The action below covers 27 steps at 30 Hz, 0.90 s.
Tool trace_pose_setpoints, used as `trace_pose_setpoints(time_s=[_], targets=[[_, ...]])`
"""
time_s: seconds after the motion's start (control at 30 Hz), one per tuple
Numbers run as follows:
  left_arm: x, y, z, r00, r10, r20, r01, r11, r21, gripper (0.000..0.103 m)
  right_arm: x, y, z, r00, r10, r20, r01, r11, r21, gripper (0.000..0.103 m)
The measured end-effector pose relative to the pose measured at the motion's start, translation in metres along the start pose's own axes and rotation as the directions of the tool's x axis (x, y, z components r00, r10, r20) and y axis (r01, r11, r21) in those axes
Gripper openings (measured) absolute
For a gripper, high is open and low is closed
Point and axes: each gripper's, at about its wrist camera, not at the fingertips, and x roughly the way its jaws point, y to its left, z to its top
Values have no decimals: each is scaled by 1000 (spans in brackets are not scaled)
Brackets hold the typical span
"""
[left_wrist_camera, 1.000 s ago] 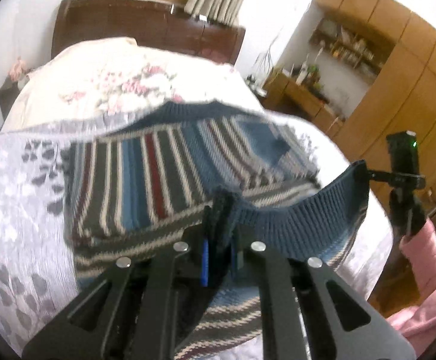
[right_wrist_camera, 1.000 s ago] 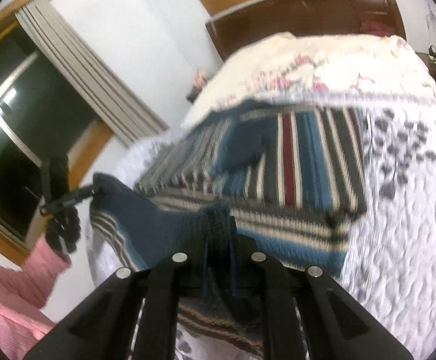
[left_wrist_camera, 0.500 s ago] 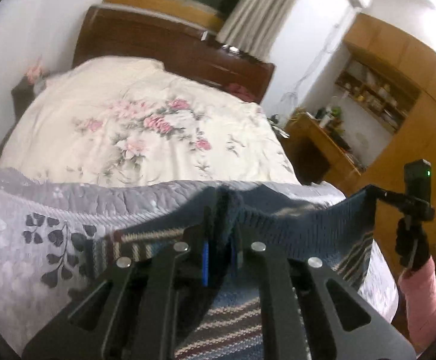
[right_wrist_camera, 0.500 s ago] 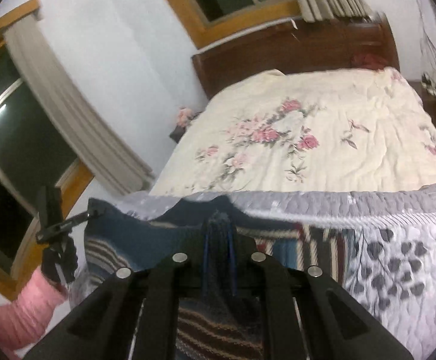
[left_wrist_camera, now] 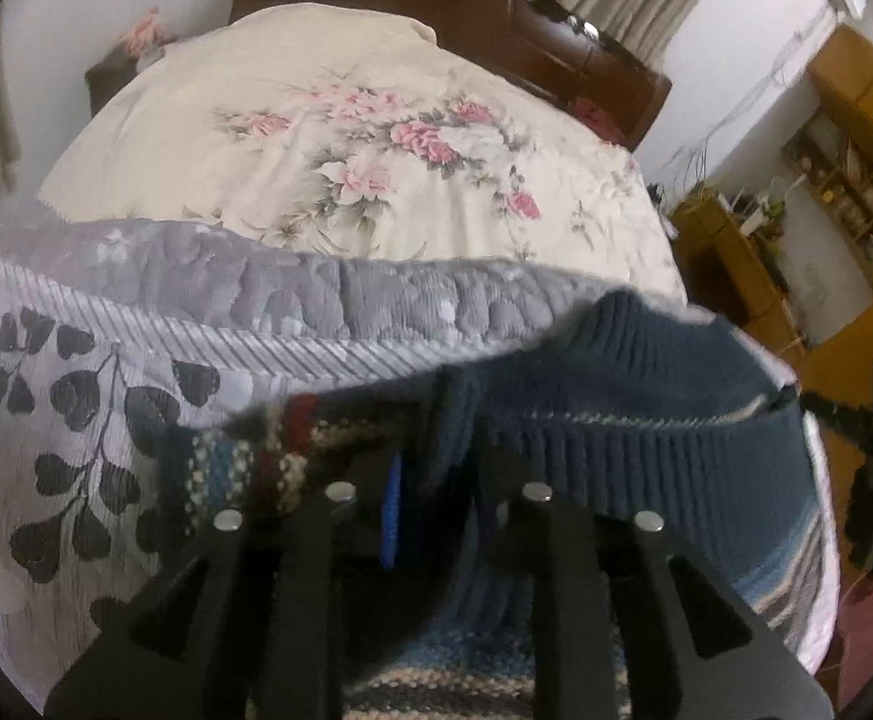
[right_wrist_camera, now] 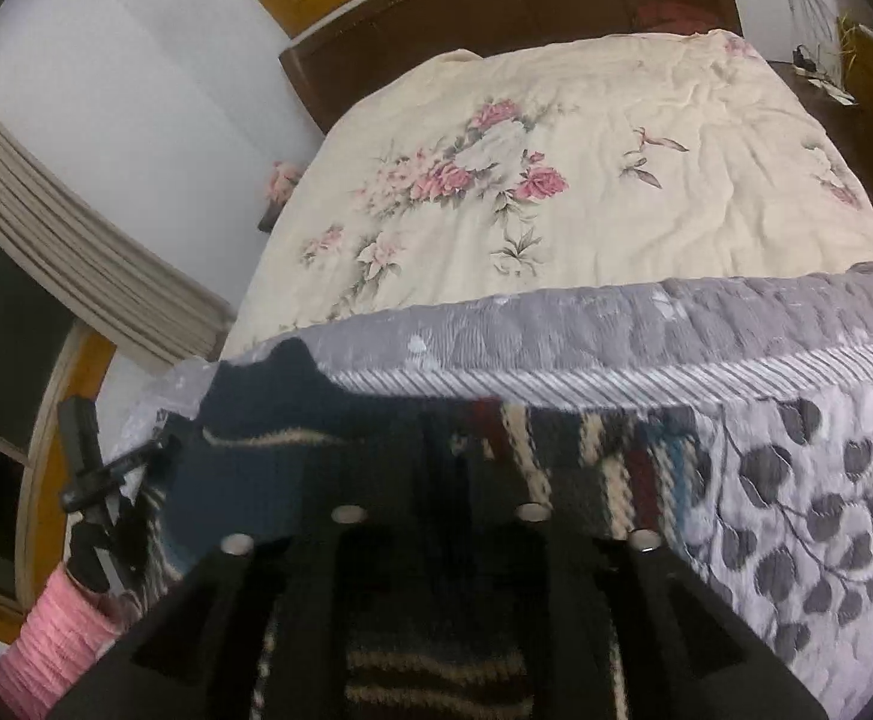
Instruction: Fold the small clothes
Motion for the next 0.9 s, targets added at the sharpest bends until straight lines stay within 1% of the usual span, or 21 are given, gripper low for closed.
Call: trace_pose_setpoints(time_s=[0.03,0.07,0.1,0.13,0.17,0.2,0.27,0.3,0.33,0.37,0.4,0.43,0.47,0.5,0.6,0.67,0.77,0.83,0.87,0.9], targets=[[-6,3,3,1000,-8,17,8,1000,-22,24,-6,0,-1,1000,6,4,-6,1000,2,29],[-13,6,6,999,-8,39,10,999,-45,25,-10,0,-1,1000,16,7,-16,1000,6,41],[-24,12,12,997,-1,77,7,997,-79,25,-15,0,0,999,41,12,-41,999,10,50],[-29,15,15,995,9,95,0,995,-98,25,-19,1,1,999,53,10,-53,999,10,55],[-38,19,20,993,23,120,-9,993,-119,25,-19,3,3,998,59,1,-59,998,6,64],[-45,19,22,990,31,136,-14,992,-122,25,-15,5,3,999,49,-20,-50,999,-6,67],[-57,10,23,988,33,151,-17,994,-103,25,-3,11,1,998,2,-63,-5,999,-44,67],[-60,5,23,988,22,151,-8,996,-92,25,5,13,0,996,-22,-89,17,998,-60,66],[-64,-4,20,989,3,148,8,998,-69,25,13,14,-2,994,-36,-107,28,997,-69,60],[-65,-11,18,990,-8,142,15,999,-50,25,16,15,-4,993,-40,-115,31,997,-75,40],[-65,-24,12,992,-16,122,17,1000,-14,26,20,16,-5,992,-34,-118,25,997,-79,26],[-63,-32,6,994,-23,104,22,1000,13,29,20,16,-6,993,-31,-110,23,997,-75,23],[-61,-41,-2,996,-37,86,34,999,37,30,18,16,-5,995,-41,-86,35,997,-68,14],[-54,-50,-12,997,-51,56,47,997,65,31,18,14,-4,995,-57,-79,52,997,-62,12],[-32,-63,-37,999,-38,-28,41,993,108,32,23,8,-3,992,-84,-89,81,996,-36,12],[-14,-60,-50,997,-16,-72,22,996,89,33,26,6,-6,991,-95,-95,92,995,-41,12],[-9,-49,-56,997,-39,-65,42,998,36,35,27,4,-8,991,-95,-96,93,995,-25,12],[-14,-48,-54,997,-40,-67,41,999,4,34,18,5,-9,993,-76,-90,76,997,-7,19],[-16,-47,-54,997,-39,-68,39,999,2,34,11,7,-10,993,-78,-86,78,997,-4,25],[-22,-50,-55,997,-40,-66,41,999,9,36,1,9,-13,994,-81,-79,81,997,-8,38]])
